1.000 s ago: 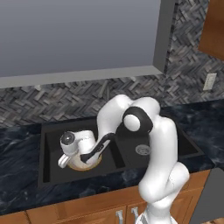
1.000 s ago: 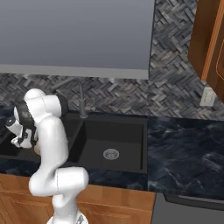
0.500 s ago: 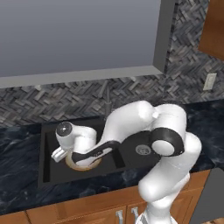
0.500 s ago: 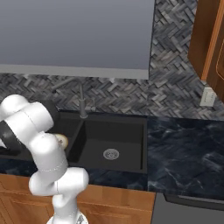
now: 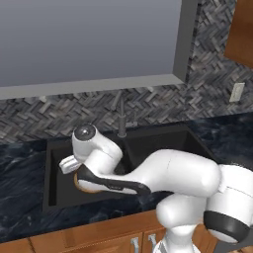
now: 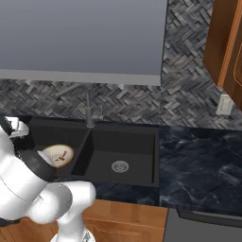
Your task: Pick the mushroom from the cabinet and place it in the bowl. Then pick the bowl and place it in the sink. Then turn on the sink facuet.
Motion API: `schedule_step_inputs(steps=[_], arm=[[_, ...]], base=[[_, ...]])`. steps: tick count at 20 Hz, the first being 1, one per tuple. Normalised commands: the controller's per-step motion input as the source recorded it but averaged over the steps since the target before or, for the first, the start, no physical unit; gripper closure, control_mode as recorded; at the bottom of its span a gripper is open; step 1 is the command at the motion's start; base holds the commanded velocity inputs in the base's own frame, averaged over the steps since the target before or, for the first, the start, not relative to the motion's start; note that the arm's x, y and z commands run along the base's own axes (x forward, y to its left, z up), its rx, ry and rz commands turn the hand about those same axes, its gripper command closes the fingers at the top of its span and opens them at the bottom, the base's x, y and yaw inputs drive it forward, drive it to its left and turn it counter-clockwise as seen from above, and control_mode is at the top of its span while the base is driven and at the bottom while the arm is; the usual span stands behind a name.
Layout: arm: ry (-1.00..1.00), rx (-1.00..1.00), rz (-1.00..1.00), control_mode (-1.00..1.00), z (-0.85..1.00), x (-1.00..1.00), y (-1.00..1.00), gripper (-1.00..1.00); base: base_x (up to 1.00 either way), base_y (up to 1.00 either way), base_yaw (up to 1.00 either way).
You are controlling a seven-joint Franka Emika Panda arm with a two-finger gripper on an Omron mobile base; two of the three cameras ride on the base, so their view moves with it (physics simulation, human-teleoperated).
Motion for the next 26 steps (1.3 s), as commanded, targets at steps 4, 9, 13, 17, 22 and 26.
schedule_step_inputs(steps=[4, 9, 13, 17, 22, 26], arm=[[0.05, 0.09, -0.18, -1.00, 1.00, -0.59, -0.22, -1.00], [0.07, 0.13, -0.19, -1.00, 1.00, -0.65, -0.34, -1.00], [0.03, 0.11, -0.14, -1.00, 0.78, -0.53, -0.30, -1.00], [0.05, 0.01, 0.00, -1.00, 0.00, -0.01, 0.03, -1.00], [-0.03, 0.53, -0.19, -1.00, 0.50, -0.28, -0.68, -1.00], [-0.18, 0.76, -0.23, -1.00, 0.41, -0.11, -0.78, -1.00]], base=[[0.00, 0.00, 0.00], [0.00, 0.00, 0.00], [0.00, 0.00, 0.00], [0.00, 0.00, 0.00], [0.00, 0.00, 0.00], [0.00, 0.00, 0.00]])
